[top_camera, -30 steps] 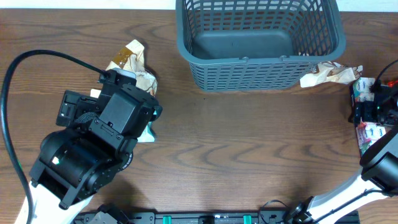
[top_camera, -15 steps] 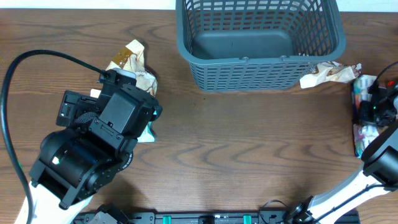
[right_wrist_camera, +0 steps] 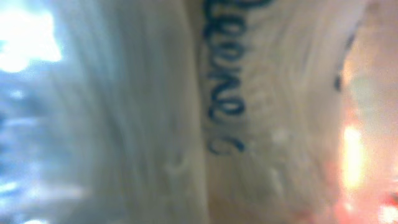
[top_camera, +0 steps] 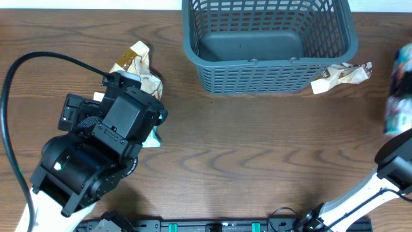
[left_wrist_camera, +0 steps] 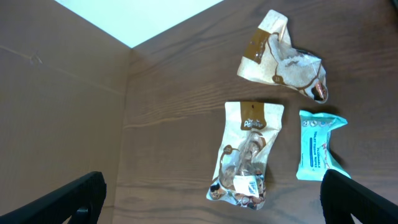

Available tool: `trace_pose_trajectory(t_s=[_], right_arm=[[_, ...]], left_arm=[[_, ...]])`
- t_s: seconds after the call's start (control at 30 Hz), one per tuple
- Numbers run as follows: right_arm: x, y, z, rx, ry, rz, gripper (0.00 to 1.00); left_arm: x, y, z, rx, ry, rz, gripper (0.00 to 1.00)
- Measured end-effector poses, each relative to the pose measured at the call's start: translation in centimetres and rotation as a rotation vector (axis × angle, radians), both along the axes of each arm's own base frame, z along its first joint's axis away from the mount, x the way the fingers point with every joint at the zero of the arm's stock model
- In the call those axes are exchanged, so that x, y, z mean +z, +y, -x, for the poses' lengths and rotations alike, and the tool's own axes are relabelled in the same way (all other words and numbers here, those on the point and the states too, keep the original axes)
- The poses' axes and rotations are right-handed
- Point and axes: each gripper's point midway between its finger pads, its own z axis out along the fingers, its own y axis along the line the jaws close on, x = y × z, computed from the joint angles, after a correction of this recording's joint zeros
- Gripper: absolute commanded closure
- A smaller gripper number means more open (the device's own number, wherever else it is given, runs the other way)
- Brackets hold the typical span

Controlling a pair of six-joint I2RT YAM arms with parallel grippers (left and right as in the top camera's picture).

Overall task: Pack container
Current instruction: 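Grasp the stack of white tissue packs with the right gripper, then carry the tissue packs into the basket and open the right gripper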

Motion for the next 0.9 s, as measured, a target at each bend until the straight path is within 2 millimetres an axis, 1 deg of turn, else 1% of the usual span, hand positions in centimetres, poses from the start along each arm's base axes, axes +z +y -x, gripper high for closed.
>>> trace_pose_trajectory(t_s=[0.07,0.1,0.13,0.17,0.23,0.3,0.33,0.37,0.43,0.53,0.63,0.7,0.77,0.83,0.9], right_arm=[[4.6,-0.4,-0.8,-0.011,-0.084,0.047,0.99],[6.3,-0.4,-1.1,-0.012,-0.120,0.062,0.99],[8.9,-0.2,-1.6,-0.007,-0.186,0.076,0.99],[10.5,0.0,-2.1,0.000,-0.234,0.084,0.99],[15.1,1.3,-3.3,0.043,-0.383,0.090,0.99],[19.5,3.1,-4.8,0.106,-0.541,0.092,0.99],[21.7,4.6,-5.6,0.150,-0.620,0.090,0.99],[23.3,5.7,-6.3,0.183,-0.679,0.086,0.99],[27.0,9.8,-8.4,0.292,-0.820,0.064,0.99],[30.7,16.3,-11.2,0.454,-0.978,0.005,0.99],[32.9,23.6,-13.0,0.611,-1.076,-0.068,0.99],[33.4,27.8,-13.4,0.685,-1.095,-0.104,0.99],[33.0,31.4,-13.4,0.736,-1.078,-0.133,0.99],[31.9,34.2,-13.3,0.766,-1.035,-0.147,0.99],[30.4,36.4,-13.2,0.799,-0.982,-0.149,0.99]], left_arm=[[0.0,0.0,0.0,0.000,0.000,0.000,0.01],[0.0,0.0,0.0,0.000,0.000,0.000,0.01],[0.0,0.0,0.0,0.000,0.000,0.000,0.01],[0.0,0.0,0.0,0.000,0.000,0.000,0.01],[0.0,0.0,0.0,0.000,0.000,0.000,0.01],[0.0,0.0,0.0,0.000,0.000,0.000,0.01],[0.0,0.0,0.0,0.000,0.000,0.000,0.01],[0.0,0.0,0.0,0.000,-0.001,0.000,0.01],[0.0,0.0,0.0,0.000,0.000,0.000,0.01],[0.0,0.0,0.0,0.000,0.000,0.000,0.01],[0.0,0.0,0.0,0.000,0.000,0.000,0.01],[0.0,0.0,0.0,0.001,0.000,0.000,0.01],[0.0,0.0,0.0,0.001,0.000,0.000,0.01],[0.0,0.0,0.0,0.000,-0.001,0.000,0.01],[0.0,0.0,0.0,0.001,-0.001,0.001,0.01]])
